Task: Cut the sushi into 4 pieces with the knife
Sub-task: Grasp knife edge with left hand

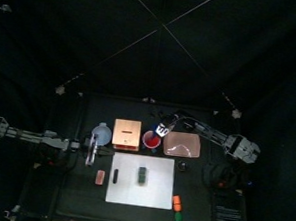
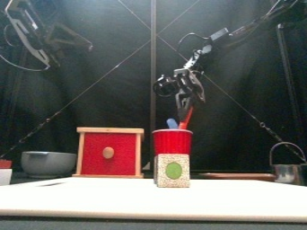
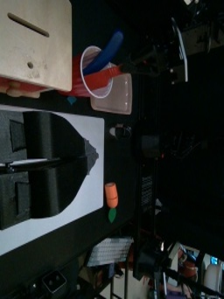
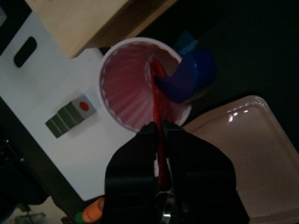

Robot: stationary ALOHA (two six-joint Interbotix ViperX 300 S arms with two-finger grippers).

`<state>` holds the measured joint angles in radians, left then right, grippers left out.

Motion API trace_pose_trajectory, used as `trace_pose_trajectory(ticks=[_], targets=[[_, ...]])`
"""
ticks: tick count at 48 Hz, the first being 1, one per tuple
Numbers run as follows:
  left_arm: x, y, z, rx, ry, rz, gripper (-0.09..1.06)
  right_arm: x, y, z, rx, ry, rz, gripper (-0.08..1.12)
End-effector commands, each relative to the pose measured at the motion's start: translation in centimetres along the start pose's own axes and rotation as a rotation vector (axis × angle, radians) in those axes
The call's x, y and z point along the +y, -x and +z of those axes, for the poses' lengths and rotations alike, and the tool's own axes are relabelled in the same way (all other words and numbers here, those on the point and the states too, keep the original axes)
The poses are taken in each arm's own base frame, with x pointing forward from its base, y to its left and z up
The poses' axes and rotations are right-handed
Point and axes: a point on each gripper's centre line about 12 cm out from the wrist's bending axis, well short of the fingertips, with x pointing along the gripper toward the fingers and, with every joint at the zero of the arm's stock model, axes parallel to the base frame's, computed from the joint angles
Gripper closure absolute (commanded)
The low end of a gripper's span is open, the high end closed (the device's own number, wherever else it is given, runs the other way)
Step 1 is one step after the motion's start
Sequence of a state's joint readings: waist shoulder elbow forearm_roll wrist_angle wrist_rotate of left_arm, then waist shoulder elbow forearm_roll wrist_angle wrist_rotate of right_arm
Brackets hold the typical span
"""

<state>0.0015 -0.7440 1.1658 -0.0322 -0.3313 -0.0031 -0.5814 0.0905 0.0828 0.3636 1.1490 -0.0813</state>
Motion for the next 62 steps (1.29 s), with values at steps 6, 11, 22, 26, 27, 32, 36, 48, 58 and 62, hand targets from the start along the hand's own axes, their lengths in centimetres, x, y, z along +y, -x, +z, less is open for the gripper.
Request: trace_pose_trajectory(ticks=[6, 11, 22, 26, 27, 32, 36, 48, 58, 62], targets=[[0.1, -0.2, 0.7, -0.023, 0.002, 0.003, 0.85, 3.5, 8.1, 0.2, -0.193, 0.086, 0.027, 1.01], [0.1, -0.2, 0.9, -0.045, 0.002, 0.003, 0.79, 5.4, 11.1, -1.4, -0.261, 0.143, 0.032, 1.01], [0.3, -0.1, 1.7, -0.117, 0.005, 0.012, 0.43, 8.7, 13.0, -5.5, -0.513, 0.295, -0.002, 1.01], [0.3, -0.1, 1.7, -0.128, 0.017, 0.018, 0.29, 9.1, 12.1, -6.9, -0.626, 0.353, -0.018, 1.01], [0.4, -0.2, 1.6, -0.126, 0.02, 0.02, 0.24, 9.4, 11.5, -7.4, -0.656, 0.369, -0.014, 1.01], [0.5, -1.0, 1.2, -0.102, 0.032, 0.027, 0.08, 9.9, 9.6, -9.3, -0.831, 0.435, 0.016, 1.01], [0.7, -2.0, 1.2, -0.084, 0.04, 0.042, 0.0, 10.1, 8.1, -10.9, -0.907, 0.475, 0.042, 1.01], [1.8, -5.0, 0.8, -0.045, 0.008, 0.073, 0.0, 10.8, 4.6, -13.5, -0.989, 0.587, 0.082, 1.01], [1.7, -7.3, -0.2, 0.006, -0.044, 0.048, 0.0, 12.3, 4.7, -14.1, -1.017, 0.652, 0.12, 1.01], [1.8, -8.0, -0.4, 0.011, -0.056, 0.045, 0.0, 12.4, 4.7, -14.2, -1.017, 0.656, 0.125, 1.01]])
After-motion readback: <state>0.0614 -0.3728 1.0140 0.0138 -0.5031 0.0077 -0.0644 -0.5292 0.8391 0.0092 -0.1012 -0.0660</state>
